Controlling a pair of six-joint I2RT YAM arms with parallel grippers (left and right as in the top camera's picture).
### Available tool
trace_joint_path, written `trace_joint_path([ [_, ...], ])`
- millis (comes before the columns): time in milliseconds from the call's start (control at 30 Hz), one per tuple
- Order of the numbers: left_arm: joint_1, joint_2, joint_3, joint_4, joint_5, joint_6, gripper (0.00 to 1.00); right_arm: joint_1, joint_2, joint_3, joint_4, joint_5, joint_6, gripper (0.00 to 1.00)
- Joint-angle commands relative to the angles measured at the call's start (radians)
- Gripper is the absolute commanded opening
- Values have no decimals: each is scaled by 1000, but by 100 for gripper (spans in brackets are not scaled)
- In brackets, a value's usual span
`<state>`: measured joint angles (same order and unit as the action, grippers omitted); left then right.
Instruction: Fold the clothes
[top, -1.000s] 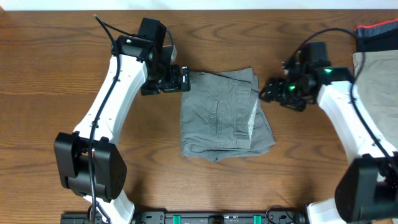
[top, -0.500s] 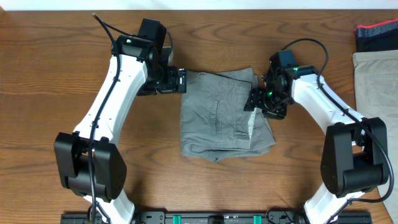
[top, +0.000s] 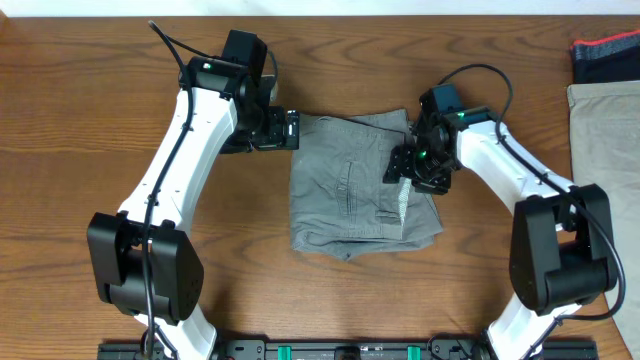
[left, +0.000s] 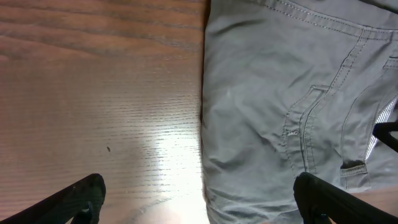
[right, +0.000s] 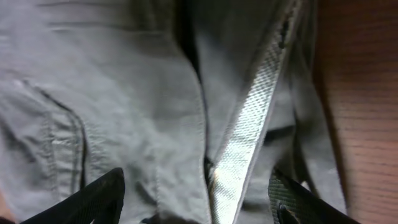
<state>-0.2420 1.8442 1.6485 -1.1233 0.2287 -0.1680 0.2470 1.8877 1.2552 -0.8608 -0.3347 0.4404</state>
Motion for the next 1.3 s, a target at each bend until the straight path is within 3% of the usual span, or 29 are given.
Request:
trace_joint_path([
  [0,6,-16,-4,-5,-13,6,98,8,16,-10,3,16,11,72],
  [700,6,-16,-4,-5,-13,6,98,36,16,-76,68,1,38,68],
  [1267,6,-16,-4,-5,-13,6,98,35,16,-75,130,26,15,18],
])
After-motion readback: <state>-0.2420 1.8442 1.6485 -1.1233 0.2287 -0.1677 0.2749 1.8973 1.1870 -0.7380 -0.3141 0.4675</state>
